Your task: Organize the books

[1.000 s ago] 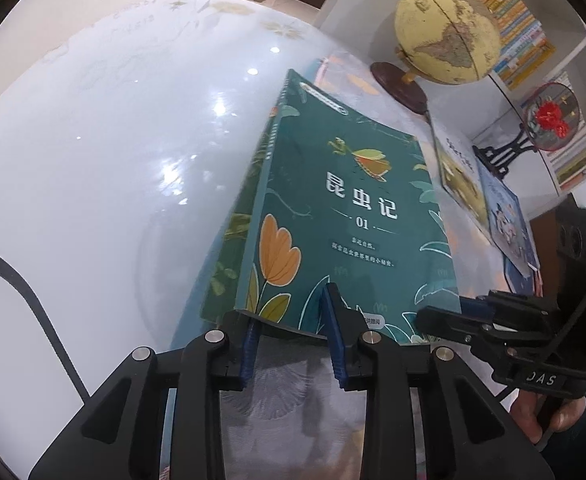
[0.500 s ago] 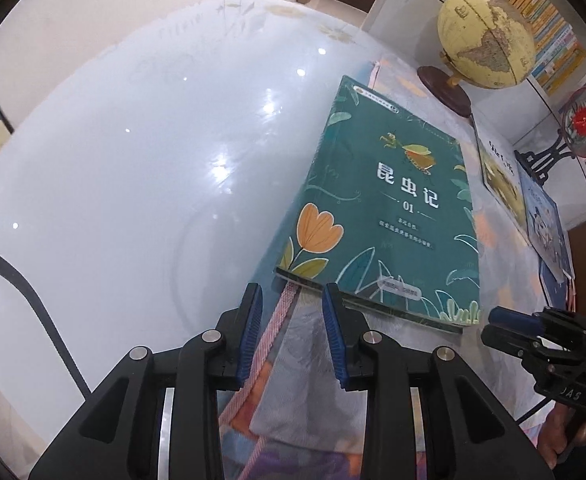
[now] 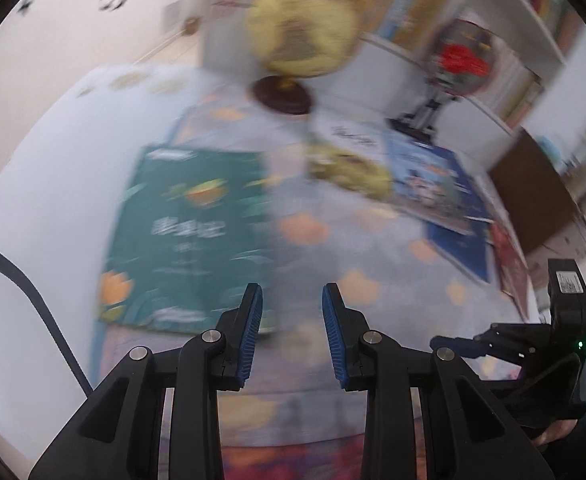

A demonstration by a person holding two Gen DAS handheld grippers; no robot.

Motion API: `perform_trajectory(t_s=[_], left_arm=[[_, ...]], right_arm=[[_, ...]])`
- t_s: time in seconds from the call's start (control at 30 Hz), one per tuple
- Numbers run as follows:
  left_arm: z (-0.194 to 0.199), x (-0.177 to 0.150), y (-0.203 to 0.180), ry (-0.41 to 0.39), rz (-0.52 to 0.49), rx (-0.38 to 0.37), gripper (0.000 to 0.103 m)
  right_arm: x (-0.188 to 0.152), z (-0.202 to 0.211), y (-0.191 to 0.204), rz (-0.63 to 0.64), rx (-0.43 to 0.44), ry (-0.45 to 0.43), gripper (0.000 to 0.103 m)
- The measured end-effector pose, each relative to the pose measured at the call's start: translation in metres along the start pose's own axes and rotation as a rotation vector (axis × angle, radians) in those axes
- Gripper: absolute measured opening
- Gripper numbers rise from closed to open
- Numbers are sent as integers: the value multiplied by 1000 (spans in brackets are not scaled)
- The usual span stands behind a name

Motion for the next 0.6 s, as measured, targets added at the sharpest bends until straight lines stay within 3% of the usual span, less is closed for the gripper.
perform_trajectory(t_s=[0.13,0.17,0.2,0.27,0.47,0.6], left_arm=[[-6,2,-62,5,-84,-21,28],[-9,2,-78,12,-99,-30,28],[-12,0,-95,23,-115,-46,28],[-19,-5,-127,45,-145,-78,28],[-43,-27,-228,122,-211,-107,31],[-56,-45,-296,147,-273,-125,31]], right_arm=[[-28,32,-37,-81,-41,-65,28],[-39,43,-50,-106,-58,-86,37],[-49,53,-61,-128,-79,-105,54],[-75,76,-84,-172,-124,-169,61],[-156,107,-143,-293,-150,-220,62],[-206,113,-187,-386,-109,-215,62]])
Point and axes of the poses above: each gripper's, at about its wrist camera, not at the fingertips, and z roughly against the way its jaws point, y to its left, x to its top, the point moved 3 cm from there along -z, roughly the way its jaws point, and after that the axes turned 13 degrees about y, right-handed, at the moved point
